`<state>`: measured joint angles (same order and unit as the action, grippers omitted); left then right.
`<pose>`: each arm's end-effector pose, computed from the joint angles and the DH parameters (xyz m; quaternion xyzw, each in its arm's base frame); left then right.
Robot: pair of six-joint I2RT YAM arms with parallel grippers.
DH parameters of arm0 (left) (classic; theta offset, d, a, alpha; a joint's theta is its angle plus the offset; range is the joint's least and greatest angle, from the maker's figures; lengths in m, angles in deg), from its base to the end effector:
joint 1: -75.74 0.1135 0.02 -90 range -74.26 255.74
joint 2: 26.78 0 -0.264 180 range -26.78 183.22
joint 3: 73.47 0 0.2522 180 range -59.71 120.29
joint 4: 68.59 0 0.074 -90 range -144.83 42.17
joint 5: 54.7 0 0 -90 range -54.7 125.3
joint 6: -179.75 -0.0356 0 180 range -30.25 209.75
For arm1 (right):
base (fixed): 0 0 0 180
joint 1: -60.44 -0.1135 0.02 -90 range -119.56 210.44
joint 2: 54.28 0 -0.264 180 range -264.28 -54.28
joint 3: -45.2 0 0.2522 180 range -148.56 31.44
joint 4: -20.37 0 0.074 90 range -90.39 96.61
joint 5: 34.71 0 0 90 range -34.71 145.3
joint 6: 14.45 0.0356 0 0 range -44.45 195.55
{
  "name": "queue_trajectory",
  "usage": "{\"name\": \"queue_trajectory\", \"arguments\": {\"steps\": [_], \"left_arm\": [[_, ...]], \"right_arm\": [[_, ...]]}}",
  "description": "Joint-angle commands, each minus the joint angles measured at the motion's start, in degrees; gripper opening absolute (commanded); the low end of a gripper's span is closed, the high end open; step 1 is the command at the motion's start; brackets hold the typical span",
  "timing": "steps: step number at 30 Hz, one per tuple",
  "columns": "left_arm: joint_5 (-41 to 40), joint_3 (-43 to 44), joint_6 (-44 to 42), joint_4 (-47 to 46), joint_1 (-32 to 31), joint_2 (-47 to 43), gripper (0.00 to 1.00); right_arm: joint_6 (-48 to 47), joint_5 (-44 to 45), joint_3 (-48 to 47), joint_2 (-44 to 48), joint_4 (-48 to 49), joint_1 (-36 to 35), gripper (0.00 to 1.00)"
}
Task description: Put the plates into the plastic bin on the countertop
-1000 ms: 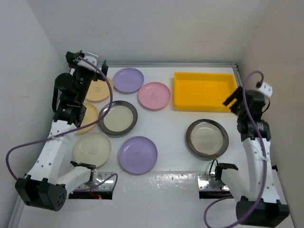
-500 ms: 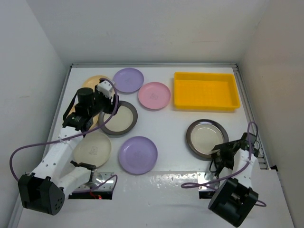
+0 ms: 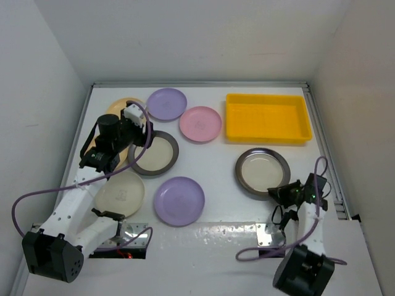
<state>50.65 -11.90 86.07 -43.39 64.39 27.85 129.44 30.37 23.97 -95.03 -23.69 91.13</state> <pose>0.2142 -0.0526 0.3253 0.1826 0.7860 -0.1468 0.5722 0.0979 -0.0407 0.1064 0.6032 0.7364 0.2506 0.1763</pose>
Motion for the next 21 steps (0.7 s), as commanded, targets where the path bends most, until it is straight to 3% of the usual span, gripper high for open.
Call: {"name": "queue_trajectory", "arguments": {"steps": [1,2,3,5,6,9,11,15,18,21], "left_arm": [[-0.06,0.97,0.61,-2.65,-1.12,0.03,0.71],[-0.06,0.97,0.61,-2.65,-1.13,0.04,0.71],[-0.06,0.97,0.61,-3.44,-1.13,1.43,0.71],[0.46,0.97,0.61,-4.84,-1.13,2.49,0.71],[0.47,0.97,0.61,-4.85,-1.13,3.11,0.71],[1.34,2.55,0.61,-6.78,-1.13,5.83,0.71],[1.87,4.92,1.22,-7.49,-1.13,8.28,0.69],[2.49,8.87,0.70,-5.56,-0.07,12.50,0.68],[1.26,12.47,-0.70,-3.10,-0.07,14.97,0.68],[-1.11,15.81,-1.33,-0.90,0.54,18.13,0.68]], "right_arm": [[-0.89,4.00,-4.12,5.50,-12.55,-9.14,0.00],[-1.24,4.79,-7.97,6.81,-14.06,-11.51,0.00],[-1.50,8.46,-12.27,6.57,-15.47,-18.93,0.00],[-2.47,11.63,-18.71,4.47,-19.08,-23.73,0.00],[-2.65,12.79,-22.56,2.28,-19.26,-30.19,0.00],[-3.70,15.25,-34.58,-5.01,-16.99,-41.03,0.00],[-5.62,14.56,-38.22,-9.59,-12.42,-44.49,0.00],[-8.44,7.65,-52.26,-20.47,-4.69,-40.91,0.00],[-8.98,-1.76,-60.46,-29.00,1.19,-29.34,0.00],[-9.15,-5.74,-66.79,-41.03,5.25,-20.19,0.00]]}}
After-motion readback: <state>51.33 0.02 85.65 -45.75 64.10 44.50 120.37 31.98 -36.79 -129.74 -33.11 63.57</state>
